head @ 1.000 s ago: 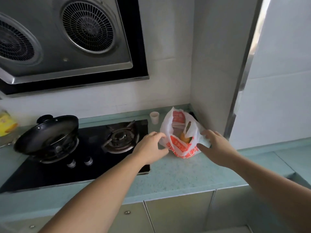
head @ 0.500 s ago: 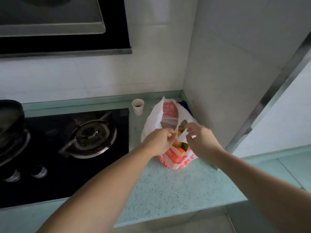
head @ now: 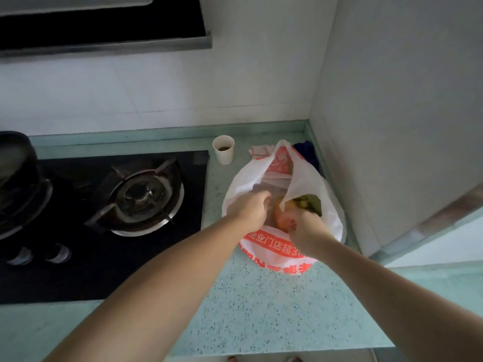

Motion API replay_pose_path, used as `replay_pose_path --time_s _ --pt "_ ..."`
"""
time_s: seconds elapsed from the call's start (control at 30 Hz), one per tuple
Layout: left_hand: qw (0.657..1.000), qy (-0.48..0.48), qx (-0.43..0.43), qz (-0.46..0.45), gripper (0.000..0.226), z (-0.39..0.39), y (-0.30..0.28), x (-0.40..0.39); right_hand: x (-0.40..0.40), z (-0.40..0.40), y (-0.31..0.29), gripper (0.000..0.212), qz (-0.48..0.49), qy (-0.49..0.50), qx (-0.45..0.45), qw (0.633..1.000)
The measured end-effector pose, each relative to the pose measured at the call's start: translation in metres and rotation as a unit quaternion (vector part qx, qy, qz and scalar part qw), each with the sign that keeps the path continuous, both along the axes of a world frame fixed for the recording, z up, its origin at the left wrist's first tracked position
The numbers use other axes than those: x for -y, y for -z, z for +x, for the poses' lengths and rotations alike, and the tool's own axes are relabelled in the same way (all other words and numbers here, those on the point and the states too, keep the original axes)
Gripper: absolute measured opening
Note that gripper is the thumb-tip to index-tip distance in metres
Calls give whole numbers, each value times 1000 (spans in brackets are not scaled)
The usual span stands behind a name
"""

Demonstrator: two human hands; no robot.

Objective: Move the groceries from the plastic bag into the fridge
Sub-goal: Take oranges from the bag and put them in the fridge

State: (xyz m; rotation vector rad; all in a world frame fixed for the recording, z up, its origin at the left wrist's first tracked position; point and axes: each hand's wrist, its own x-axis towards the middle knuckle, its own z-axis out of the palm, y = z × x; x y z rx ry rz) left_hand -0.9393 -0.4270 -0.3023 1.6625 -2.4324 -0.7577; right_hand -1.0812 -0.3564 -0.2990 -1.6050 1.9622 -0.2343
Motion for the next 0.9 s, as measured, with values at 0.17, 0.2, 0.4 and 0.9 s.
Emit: replay_pose_path --time_s 0.17,0.2,0.4,0.9 --pt "994 -24 106 24 56 20 10 8 3 -1 2 14 9 -58 -37 998" --pt "993 -23 113 36 63 22 10 9 3 0 0 21 17 -75 -38 996" --pt "986 -6 147 79 86 28 12 6 -3 9 -6 68 8 -165 -125 978" --pt "994 49 67 75 69 31 31 -2 -27 25 25 70 69 -225 -74 969"
